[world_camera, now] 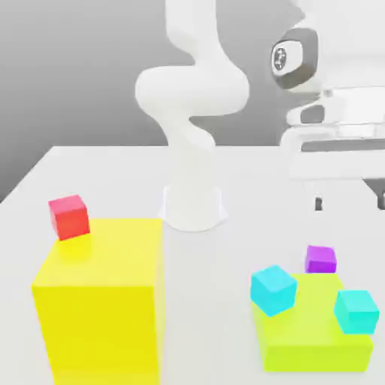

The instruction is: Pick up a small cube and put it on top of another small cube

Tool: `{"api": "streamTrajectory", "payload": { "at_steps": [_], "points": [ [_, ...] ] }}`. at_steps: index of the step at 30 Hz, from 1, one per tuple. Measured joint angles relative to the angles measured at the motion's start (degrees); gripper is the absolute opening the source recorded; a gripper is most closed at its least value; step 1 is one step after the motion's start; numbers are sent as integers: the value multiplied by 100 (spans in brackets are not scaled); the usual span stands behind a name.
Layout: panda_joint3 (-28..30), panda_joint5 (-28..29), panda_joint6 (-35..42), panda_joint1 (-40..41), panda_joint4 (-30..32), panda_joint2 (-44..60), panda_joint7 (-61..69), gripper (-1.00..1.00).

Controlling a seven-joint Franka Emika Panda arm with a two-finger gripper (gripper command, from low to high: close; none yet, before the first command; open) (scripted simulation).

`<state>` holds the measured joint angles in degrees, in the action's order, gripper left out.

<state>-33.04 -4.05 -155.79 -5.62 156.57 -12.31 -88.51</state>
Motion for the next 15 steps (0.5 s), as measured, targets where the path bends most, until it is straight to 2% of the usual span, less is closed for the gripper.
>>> {"api": "streamTrajectory", "payload": {
  "at_steps": [5,7,10,15],
  "points": [
    [-665,148,-671,-419,663,977,-1340,0],
    [-602,558,-867,-444,700,1273,-1788,0],
    [-201,1448,-1114,-622,630,1678,-2482,0],
    [967,2872,-1496,-1459,457,2301,-3539,0]
  ]
}}
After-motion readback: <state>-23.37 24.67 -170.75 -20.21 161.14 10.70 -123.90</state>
